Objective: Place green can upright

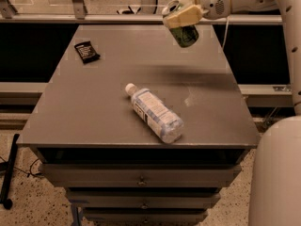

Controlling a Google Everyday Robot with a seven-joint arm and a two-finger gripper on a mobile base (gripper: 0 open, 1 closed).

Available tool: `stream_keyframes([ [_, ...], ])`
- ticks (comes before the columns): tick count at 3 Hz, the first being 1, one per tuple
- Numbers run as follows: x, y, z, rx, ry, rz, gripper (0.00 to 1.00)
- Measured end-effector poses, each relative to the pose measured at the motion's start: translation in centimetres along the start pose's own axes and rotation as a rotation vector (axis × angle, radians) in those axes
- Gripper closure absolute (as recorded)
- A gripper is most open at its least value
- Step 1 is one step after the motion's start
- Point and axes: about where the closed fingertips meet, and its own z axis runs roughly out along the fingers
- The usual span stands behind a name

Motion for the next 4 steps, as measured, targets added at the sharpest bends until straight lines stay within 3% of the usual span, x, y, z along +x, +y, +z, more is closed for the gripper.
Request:
stream_keyframes([
  [1,-0.4,-0.1,-1.0,-0.01,-0.192,0.03,1.0],
  [2,0.1,0.0,-1.6,-0.011,-0.313,0.041,1.0],
  [4,4.3,0.6,-1.8,-0.013,-0.488,0.086,1.0],
])
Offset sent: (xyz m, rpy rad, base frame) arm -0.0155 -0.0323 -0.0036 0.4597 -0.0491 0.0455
